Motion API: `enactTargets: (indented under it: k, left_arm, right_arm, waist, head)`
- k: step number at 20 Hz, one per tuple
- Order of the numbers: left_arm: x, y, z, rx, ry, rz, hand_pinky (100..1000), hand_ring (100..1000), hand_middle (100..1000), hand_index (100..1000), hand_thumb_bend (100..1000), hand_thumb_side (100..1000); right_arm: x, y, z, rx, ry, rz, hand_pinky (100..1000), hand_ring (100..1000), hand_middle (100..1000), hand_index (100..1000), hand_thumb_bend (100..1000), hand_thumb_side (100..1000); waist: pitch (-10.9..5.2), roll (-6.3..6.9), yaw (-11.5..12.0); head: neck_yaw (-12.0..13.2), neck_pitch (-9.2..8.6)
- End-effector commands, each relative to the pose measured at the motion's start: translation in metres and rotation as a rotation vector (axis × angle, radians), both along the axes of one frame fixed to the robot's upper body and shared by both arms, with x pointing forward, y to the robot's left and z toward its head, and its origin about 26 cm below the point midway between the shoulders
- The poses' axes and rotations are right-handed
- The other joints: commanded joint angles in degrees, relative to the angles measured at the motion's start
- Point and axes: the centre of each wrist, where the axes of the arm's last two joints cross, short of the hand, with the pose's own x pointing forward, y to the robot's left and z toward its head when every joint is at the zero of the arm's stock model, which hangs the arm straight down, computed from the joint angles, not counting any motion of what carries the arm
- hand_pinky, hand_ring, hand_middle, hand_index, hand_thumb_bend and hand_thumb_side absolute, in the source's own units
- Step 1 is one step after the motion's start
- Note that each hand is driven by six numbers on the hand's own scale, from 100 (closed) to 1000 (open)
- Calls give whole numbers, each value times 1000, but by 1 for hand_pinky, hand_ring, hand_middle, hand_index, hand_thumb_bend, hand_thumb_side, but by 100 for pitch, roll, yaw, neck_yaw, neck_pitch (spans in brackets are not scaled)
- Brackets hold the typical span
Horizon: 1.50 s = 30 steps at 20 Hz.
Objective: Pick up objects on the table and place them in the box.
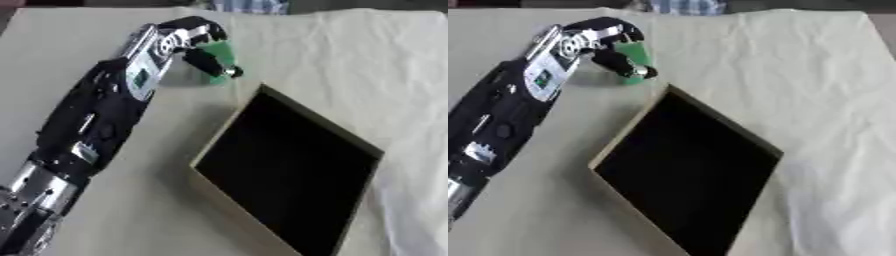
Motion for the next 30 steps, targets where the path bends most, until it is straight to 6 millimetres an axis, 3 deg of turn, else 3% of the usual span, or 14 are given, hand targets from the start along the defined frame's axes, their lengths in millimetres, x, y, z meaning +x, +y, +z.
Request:
enactTargets:
  k: [1, 15, 16, 25, 30]
  left_arm:
    - [-3, 1, 17, -4, -56, 7, 817, 910, 848, 907, 482, 387]
    - [0, 5, 11, -35, -37, 44, 807, 894, 819, 903, 462, 484]
    - [0, 6, 10, -35, -25, 50, 786, 870, 776, 898, 463, 498]
    - [4, 10, 1, -5, 25, 91, 715, 762, 748, 891, 456, 510]
    - [4, 9, -1, -11, 23, 88, 652, 646, 703, 856, 392, 448]
  right_arm:
    - [-2, 0, 6, -4, -18, 10, 653, 658, 586, 766, 100, 842]
    - [-2, 2, 4, 2, -8, 18, 651, 652, 581, 762, 100, 844]
    - [-2, 2, 4, 2, -7, 18, 651, 652, 580, 762, 100, 845]
    - [-2, 3, 4, 8, -8, 23, 652, 652, 580, 762, 100, 846]
    - [-2, 3, 4, 13, -6, 21, 652, 652, 580, 762, 100, 848]
  waist:
    - [-132, 1, 0]
    - [-112, -8, -16]
    - [-109, -10, -13]
    - [-97, -23, -24]
    - [-97, -20, -25]
  head:
    - [-3, -20]
    - [14, -27]
    - [15, -19]
    - [42, -31]
    - [42, -12]
